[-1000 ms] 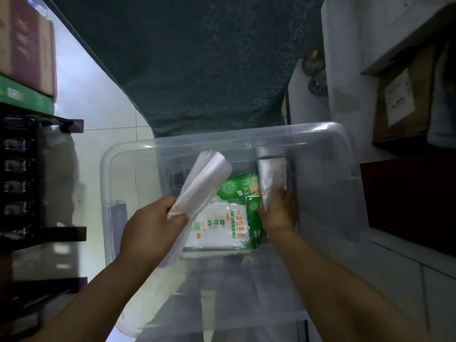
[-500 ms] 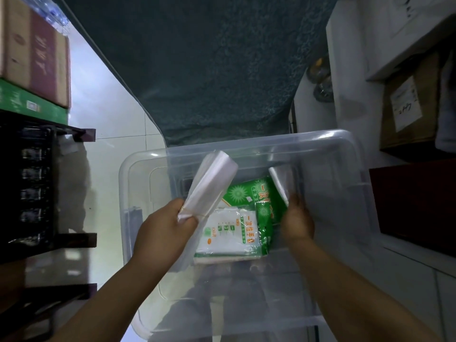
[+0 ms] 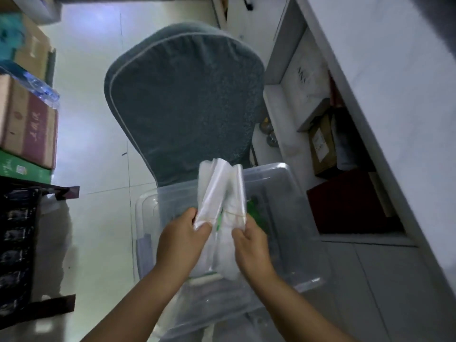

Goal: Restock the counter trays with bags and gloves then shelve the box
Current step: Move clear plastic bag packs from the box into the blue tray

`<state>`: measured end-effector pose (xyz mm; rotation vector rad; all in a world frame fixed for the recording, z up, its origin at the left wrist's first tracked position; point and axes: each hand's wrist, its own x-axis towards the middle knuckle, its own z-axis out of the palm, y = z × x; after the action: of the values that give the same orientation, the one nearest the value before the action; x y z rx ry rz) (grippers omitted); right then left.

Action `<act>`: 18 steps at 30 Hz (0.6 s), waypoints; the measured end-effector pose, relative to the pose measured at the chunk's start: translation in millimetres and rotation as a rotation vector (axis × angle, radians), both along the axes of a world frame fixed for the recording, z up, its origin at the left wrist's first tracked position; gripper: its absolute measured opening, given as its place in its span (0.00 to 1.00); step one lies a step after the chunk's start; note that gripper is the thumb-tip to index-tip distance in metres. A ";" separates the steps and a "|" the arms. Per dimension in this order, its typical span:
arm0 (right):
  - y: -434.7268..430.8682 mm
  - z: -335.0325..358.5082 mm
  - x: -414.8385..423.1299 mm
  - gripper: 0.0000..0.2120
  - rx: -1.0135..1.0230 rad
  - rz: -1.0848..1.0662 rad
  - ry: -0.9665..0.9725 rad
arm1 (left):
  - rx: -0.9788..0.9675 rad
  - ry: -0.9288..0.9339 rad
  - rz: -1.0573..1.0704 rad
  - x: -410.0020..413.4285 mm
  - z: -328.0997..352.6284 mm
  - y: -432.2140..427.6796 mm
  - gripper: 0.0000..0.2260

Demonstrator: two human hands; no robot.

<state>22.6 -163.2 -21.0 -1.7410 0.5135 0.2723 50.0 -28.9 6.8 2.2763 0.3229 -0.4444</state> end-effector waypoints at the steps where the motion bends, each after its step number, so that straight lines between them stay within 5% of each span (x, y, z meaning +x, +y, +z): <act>1: 5.9 11.4 -4.0 0.15 0.036 -0.020 -0.018 | -0.052 -0.020 -0.024 -2.1 10.7 -2.4 0.06; 7: 5.8 77.4 -23.2 0.12 0.288 -0.220 -0.033 | -0.255 -0.103 -0.280 -15.5 62.3 -8.5 0.05; 11: -6.0 106.4 -45.5 0.21 0.387 -0.322 -0.040 | -0.388 -0.059 -0.409 -26.7 86.2 -19.2 0.04; 14: -16.9 124.0 -64.8 0.13 0.360 -0.364 -0.087 | -0.422 0.022 -0.500 -38.3 106.6 -34.1 0.08; 18: -39.4 145.6 -92.6 0.15 0.297 -0.465 -0.121 | -0.491 0.130 -0.608 -49.9 128.0 -58.0 0.12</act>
<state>-70.0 -202.6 124.6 -1.2984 0.7313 -0.0846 0.1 -86.9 134.7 1.8258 -0.3976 -0.8741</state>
